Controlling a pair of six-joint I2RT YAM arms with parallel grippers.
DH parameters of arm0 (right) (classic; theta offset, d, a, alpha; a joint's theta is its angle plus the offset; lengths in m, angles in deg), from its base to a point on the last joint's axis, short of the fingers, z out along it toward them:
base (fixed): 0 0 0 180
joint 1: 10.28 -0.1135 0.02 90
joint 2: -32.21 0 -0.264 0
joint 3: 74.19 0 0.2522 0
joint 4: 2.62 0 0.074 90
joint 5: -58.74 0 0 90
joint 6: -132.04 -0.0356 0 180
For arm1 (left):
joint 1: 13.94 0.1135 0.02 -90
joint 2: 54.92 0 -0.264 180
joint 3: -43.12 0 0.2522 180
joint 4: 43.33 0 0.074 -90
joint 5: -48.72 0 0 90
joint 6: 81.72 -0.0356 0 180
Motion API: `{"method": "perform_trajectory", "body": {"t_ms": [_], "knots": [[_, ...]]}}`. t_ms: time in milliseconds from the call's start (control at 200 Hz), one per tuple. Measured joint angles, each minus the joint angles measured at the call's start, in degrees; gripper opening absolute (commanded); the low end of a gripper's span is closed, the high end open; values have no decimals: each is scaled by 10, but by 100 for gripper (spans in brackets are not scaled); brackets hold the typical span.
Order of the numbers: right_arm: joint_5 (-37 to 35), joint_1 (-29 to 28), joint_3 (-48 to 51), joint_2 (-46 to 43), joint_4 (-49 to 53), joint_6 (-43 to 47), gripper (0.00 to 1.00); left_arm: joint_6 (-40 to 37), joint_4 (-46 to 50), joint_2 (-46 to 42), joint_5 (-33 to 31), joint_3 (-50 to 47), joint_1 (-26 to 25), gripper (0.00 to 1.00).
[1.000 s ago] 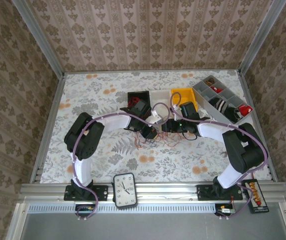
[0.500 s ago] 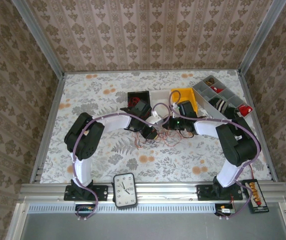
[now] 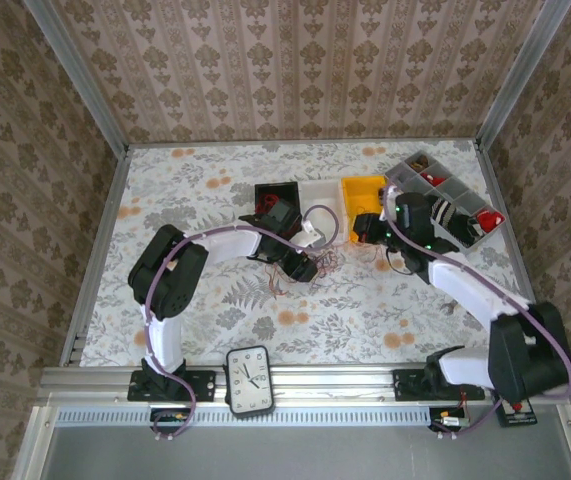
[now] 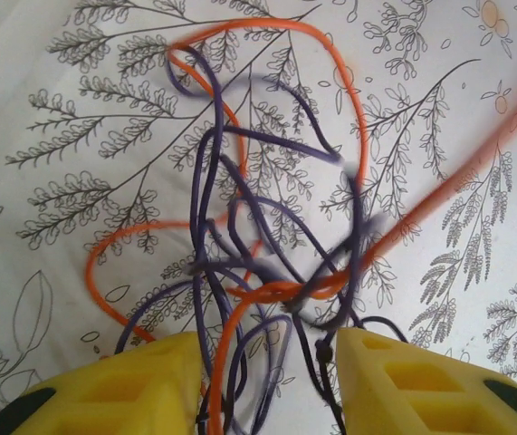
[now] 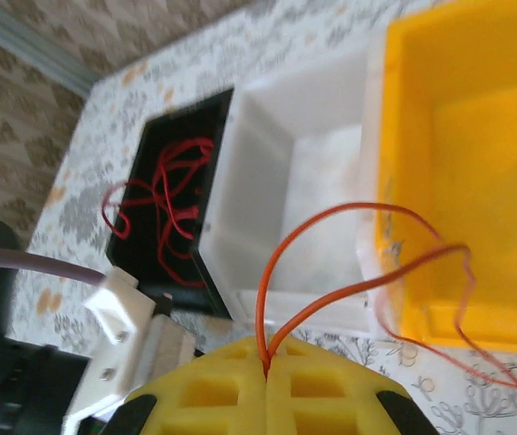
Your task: Untangle the cables
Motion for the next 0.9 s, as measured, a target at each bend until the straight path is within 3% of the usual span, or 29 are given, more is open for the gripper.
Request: {"method": "perform_trajectory", "body": {"t_ms": [230,625,770,895], "knots": [[-37,17,-25,-80,76,11,0,0,2,1,0,-1,4,29],[-71,38,-181,-117,124,47,0,0,-23,16,4,-15,4,29],[-70,40,-201,-71,118,54,0,12,-37,-2,0,-32,6,49],[-66,41,-201,1,109,51,0,30,-51,-26,-18,-42,7,57]]}}
